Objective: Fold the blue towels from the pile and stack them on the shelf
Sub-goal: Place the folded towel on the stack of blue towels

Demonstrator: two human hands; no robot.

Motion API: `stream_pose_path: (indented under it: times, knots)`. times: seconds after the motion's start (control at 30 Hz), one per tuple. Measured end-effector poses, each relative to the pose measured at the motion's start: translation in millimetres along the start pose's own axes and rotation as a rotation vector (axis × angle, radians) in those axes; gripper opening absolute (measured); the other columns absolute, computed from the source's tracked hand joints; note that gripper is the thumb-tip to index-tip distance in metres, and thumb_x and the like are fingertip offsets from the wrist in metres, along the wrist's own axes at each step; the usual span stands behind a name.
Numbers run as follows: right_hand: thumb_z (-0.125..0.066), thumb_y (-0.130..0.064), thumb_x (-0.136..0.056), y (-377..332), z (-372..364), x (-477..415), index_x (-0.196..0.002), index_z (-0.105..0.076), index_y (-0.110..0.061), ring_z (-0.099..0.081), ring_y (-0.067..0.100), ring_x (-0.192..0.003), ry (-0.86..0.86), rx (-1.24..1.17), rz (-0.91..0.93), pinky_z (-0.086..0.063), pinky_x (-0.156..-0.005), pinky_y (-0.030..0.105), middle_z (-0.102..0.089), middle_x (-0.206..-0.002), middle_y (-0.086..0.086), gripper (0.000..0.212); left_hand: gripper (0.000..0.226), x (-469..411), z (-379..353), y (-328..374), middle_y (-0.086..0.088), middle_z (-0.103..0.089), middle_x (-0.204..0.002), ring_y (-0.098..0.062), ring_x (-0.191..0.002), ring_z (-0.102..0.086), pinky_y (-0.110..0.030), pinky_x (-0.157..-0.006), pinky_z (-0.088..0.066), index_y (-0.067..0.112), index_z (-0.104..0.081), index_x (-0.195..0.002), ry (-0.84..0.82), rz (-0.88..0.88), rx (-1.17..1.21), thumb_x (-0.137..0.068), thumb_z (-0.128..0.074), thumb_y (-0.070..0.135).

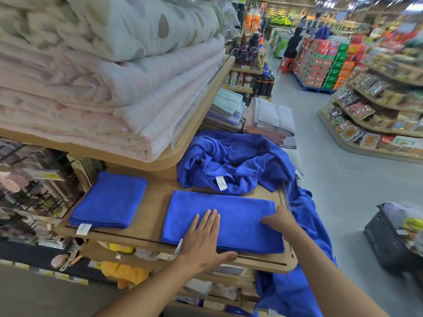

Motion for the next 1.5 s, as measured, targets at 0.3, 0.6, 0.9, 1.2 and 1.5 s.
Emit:
stream_pose_path:
  times: [0.3, 0.6, 0.9, 1.2, 1.5]
  knots:
    - [-0.069, -0.016, -0.092, -22, 0, 41, -0.119, -0.065, -0.007, -0.064, 0.029, -0.087, -0.364, -0.888, -0.202, -0.052, -0.075, 0.038, -0.068, -0.105, 0.014, 0.029, 0.121, -1, -4, -1, -0.003, 0.011, -0.17, -0.016, -0.155, 0.019, -0.047, -0.124, 0.012, 0.013, 0.003, -0.162, 0.012, -0.006, -0.006, -0.074, -0.013, 0.094]
    - [-0.066, 0.001, -0.089, -124, -20, 61, -0.076, -0.048, -0.018, -0.037, 0.01, -0.045, -0.412, -0.85, 0.132, -0.036, -0.047, 0.02, -0.038, -0.057, 0.0, 0.029, 0.122, 1, 2, 1, -0.001, 0.013, -0.169, -0.017, -0.154, 0.021, -0.048, -0.124, 0.012, 0.011, 0.007, -0.161, -0.021, -0.017, -0.018, -0.073, -0.009, 0.095]
    - [-0.07, -0.001, -0.087, -184, -68, 64, -0.084, -0.049, -0.013, -0.04, 0.015, -0.046, -0.453, -0.605, 0.234, -0.048, -0.046, 0.023, -0.036, -0.061, 0.006, 0.024, 0.065, 28, 51, -109, 0.013, -0.018, -0.164, -0.006, -0.154, -0.011, -0.031, -0.127, -0.008, 0.02, -0.024, -0.16, 0.293, 0.295, 0.9, -0.105, -0.039, 0.051]
    - [-0.071, -0.014, -0.085, -223, -186, 55, -0.074, -0.056, -0.007, -0.064, 0.016, -0.045, -0.438, -0.124, 0.279, -0.06, -0.055, 0.033, -0.057, -0.045, 0.003, 0.02, 0.036, 37, 25, -149, 0.016, -0.061, -0.124, -0.009, -0.125, -0.053, -0.011, -0.103, -0.037, 0.034, -0.062, -0.118, 0.422, 0.523, 1.443, -0.111, -0.032, 0.016]
    - [-0.054, -0.031, -0.099, -188, -154, 51, -0.11, -0.064, -0.018, -0.065, 0.012, -0.08, -0.113, 0.047, 0.632, -0.054, -0.072, 0.036, -0.068, -0.106, 0.004, 0.019, 0.046, 28, 38, -158, 0.0, -0.037, -0.16, -0.009, -0.145, -0.032, -0.026, -0.121, -0.024, 0.013, -0.036, -0.154, 0.323, 0.415, 1.169, -0.11, -0.036, 0.023]
Point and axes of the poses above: each hand's wrist, its own x-axis away from the middle knuckle, its own z-axis out of the back of the hand, y = z × x, the point moved 8 cm from there along -x, towards the middle knuckle
